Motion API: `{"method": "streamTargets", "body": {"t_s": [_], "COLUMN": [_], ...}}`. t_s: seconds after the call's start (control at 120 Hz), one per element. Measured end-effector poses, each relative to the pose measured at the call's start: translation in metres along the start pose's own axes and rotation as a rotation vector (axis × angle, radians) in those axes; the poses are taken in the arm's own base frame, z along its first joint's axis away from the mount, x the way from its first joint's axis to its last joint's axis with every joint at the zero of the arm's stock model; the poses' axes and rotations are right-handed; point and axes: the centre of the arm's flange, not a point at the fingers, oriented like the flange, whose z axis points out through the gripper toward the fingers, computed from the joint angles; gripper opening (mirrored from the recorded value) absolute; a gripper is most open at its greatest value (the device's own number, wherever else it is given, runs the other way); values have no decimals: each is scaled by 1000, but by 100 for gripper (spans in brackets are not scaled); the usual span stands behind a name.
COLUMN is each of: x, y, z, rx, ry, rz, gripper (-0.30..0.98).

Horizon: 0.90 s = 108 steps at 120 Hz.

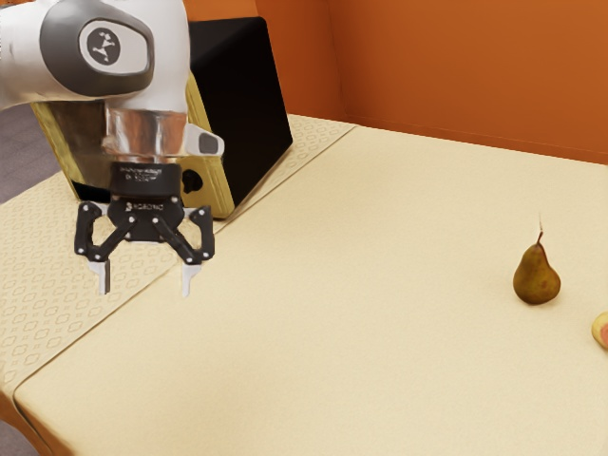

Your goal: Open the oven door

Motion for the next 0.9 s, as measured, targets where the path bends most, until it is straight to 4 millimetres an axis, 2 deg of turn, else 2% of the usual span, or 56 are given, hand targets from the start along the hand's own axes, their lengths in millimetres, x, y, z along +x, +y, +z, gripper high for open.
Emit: {"method": "streamTargets", "body": {"t_s": [0.142,0.183,0.225,0.283,0.342,0.467,0.508,0.542,0.583,0.65,0.8,0.9], "x": [26,37,63,119,158,238,264,281,300,316,325,337], "y": [9,13,10,-30,-65,-105,-129,-146,-156,-160,-162,-172], "z": [-18,-37,-63,-89,-103,-106,-102,-99,-99,-105,-124,-123], "rx": [-166,-231,-307,-423,-524,-706,-752,-786,-837,-922,-1092,-1155], "ry": [108,152,225,310,382,497,522,541,573,622,707,724], "rz": [-326,-410,-519,-712,-852,-1032,-1100,-1147,-1183,-1210,-1235,-1268], "gripper": [69,69,69,69,69,69,69,69,69,69,69,69]}}
